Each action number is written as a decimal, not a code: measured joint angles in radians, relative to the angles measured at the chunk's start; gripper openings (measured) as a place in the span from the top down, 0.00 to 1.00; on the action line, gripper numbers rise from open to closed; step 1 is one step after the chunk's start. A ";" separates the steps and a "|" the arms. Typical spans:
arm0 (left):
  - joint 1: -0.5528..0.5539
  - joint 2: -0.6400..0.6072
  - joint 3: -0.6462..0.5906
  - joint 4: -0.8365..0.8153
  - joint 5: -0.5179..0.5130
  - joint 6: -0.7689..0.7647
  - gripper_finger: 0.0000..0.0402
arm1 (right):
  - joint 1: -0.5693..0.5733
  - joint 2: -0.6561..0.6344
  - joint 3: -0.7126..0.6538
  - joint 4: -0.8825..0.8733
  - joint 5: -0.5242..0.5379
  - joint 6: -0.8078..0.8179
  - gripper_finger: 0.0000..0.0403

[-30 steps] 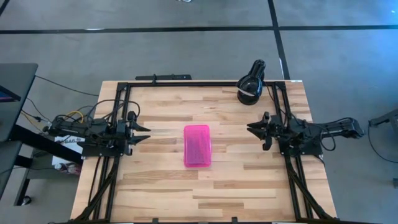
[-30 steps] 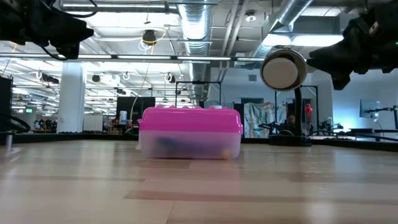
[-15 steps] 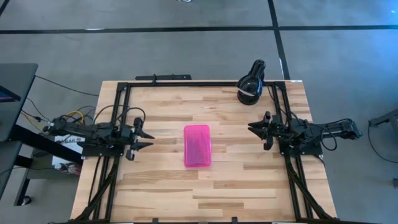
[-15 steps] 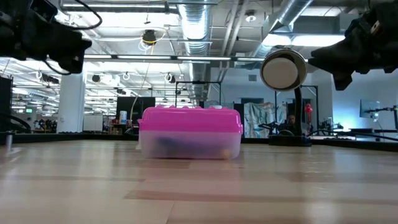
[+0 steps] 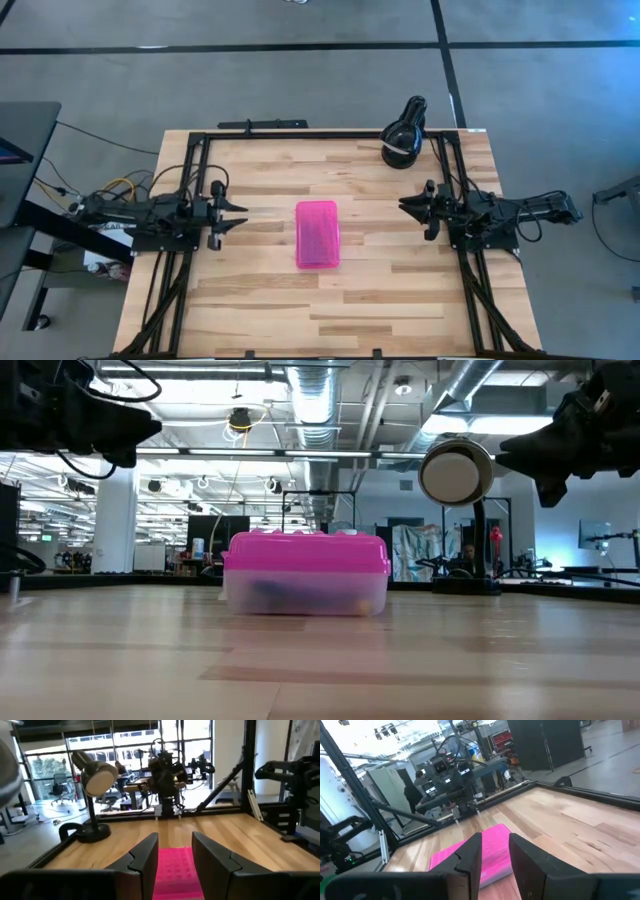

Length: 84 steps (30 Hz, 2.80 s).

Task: Pick & place school supplies into a supply box
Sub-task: Return to Home Position

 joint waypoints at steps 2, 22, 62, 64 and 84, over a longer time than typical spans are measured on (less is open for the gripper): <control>0.029 0.000 0.000 -0.008 0.039 -0.004 0.72 | 0.000 0.000 0.000 0.000 0.001 0.001 0.77; 0.074 0.004 -0.002 -0.057 0.092 -0.051 0.72 | 0.000 0.027 0.000 -0.002 -0.001 -0.009 0.77; 0.074 0.004 -0.003 -0.059 0.092 -0.056 0.72 | 0.000 0.027 0.000 -0.003 -0.001 -0.009 0.77; 0.074 0.004 -0.003 -0.059 0.092 -0.051 0.72 | 0.000 0.027 0.000 -0.003 -0.001 -0.009 0.77; 0.074 0.004 -0.003 -0.059 0.091 -0.047 0.72 | 0.000 0.027 0.000 -0.003 -0.001 -0.009 0.77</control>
